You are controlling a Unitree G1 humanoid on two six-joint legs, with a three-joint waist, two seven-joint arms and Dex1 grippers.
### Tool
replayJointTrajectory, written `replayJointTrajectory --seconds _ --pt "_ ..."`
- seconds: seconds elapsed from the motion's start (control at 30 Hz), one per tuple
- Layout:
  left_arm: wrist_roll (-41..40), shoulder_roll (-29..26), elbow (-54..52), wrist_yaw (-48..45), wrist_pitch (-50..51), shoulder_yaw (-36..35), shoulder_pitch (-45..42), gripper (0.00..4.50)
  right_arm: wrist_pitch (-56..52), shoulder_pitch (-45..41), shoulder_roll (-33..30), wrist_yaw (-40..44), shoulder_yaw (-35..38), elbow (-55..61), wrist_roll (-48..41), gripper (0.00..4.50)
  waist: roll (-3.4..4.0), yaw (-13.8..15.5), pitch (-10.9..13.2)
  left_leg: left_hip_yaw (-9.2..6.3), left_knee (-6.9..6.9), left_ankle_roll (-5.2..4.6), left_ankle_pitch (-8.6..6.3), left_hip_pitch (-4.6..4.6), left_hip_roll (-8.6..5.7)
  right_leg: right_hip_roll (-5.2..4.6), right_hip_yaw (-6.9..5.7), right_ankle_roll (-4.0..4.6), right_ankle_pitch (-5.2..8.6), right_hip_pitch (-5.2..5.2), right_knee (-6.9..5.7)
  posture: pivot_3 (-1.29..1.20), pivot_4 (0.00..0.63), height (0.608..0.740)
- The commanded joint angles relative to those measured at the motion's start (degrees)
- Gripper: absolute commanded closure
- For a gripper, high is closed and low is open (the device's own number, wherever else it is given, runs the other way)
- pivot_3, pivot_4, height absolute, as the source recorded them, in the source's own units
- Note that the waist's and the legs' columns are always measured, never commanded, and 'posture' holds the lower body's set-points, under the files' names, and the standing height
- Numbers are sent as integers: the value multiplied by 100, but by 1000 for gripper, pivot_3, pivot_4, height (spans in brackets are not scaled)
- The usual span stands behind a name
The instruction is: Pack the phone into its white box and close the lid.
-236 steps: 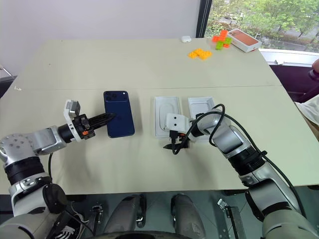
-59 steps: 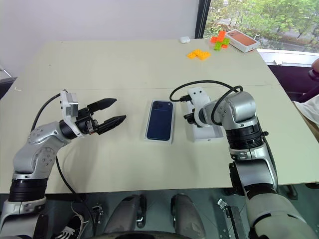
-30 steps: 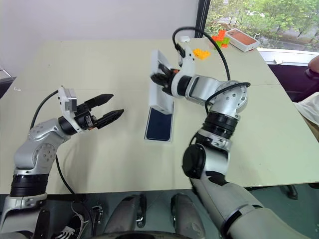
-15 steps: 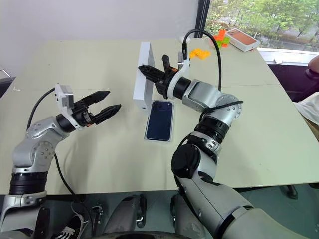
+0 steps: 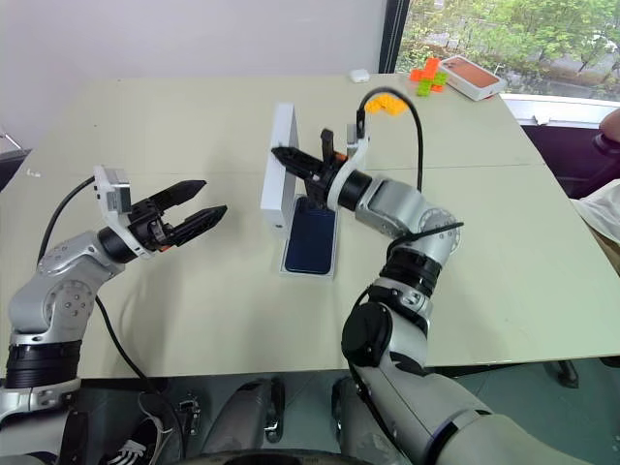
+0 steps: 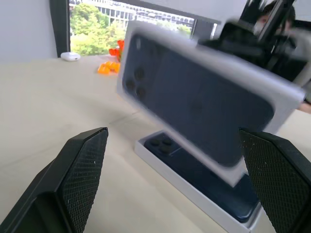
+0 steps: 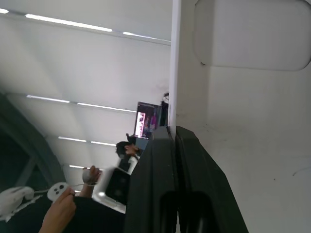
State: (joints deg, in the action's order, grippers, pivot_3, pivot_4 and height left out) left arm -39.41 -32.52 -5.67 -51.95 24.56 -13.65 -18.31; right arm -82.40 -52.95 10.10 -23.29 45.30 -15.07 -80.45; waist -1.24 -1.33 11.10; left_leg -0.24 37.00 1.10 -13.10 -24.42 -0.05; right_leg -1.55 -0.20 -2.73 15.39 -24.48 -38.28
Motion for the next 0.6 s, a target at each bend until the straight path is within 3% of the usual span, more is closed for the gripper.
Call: replayJointTrajectory --seconds 0.03,0.27,0.6 --pt "-122 -53 -227 -8 6 -129 -10 0 298 405 581 -8 -498 120 -541 4490 0 -15 0 0 0 0 0 0 0 0 0 0 0 0 0 0 150 740" --pt "-121 -62 -185 -13 -11 -217 34 0 896 851 554 -170 -1416 326 -1161 4490 0 -115 0 -1 0 0 0 1 3 4 0 0 0 0 1 0 150 740" --pt "-60 -122 -192 -89 -67 -242 122 0 1635 1336 292 -60 -2344 335 -1154 4490 -8 -104 -5 -1 -2 -2 -1 0 3 3 0 -1 0 3 10 0 150 740"
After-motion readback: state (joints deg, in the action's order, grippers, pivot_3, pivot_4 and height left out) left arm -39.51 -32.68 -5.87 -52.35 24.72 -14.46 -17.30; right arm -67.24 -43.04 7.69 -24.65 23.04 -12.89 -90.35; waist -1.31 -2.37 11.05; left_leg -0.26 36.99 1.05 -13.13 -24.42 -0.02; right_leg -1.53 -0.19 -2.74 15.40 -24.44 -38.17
